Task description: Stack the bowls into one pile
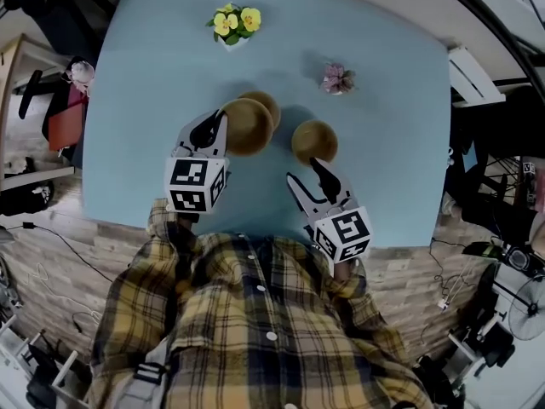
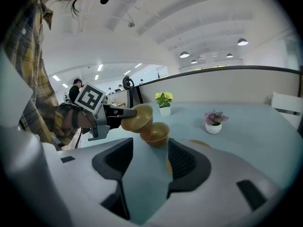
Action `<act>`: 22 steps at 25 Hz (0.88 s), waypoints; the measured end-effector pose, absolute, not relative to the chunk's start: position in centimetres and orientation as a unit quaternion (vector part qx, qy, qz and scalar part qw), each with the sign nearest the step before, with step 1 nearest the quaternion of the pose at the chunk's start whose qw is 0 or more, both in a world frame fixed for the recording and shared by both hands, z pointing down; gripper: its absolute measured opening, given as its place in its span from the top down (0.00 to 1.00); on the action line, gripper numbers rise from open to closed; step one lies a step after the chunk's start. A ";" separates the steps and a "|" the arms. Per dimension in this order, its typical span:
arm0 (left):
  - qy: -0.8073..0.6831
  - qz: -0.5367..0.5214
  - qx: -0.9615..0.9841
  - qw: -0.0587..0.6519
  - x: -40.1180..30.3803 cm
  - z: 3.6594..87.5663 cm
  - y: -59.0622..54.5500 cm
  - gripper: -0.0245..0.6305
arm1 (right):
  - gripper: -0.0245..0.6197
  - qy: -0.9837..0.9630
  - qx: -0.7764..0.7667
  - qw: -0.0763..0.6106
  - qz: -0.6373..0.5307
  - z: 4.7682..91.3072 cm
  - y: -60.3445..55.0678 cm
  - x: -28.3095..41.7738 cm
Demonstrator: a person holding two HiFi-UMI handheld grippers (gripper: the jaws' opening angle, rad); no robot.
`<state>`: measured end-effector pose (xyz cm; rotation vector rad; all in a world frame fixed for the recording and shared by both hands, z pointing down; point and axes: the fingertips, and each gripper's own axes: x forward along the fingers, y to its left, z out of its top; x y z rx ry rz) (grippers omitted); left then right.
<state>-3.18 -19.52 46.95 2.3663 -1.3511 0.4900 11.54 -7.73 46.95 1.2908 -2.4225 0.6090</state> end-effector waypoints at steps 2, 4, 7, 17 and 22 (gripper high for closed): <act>-0.481 0.173 0.840 0.181 -2.8 47.2 -20.3 0.95 | 0.59 -0.848 0.457 0.164 0.215 46.9 -7.7 11.9; -0.480 0.176 0.841 0.178 -2.4 47.8 -20.9 0.95 | 0.59 -0.845 0.460 0.164 0.216 46.9 -7.8 12.3; -0.477 0.186 0.841 0.175 -1.8 48.9 -21.5 0.95 | 0.59 -0.842 0.465 0.164 0.221 47.1 -7.8 12.7; -0.462 0.221 0.839 0.184 0.1 52.6 -22.7 0.94 | 0.59 -0.838 0.466 0.166 0.229 47.3 -8.6 13.0; -0.460 0.226 0.839 0.182 0.4 53.2 -22.8 0.84 | 0.59 -0.837 0.467 0.166 0.234 47.6 -8.7 13.0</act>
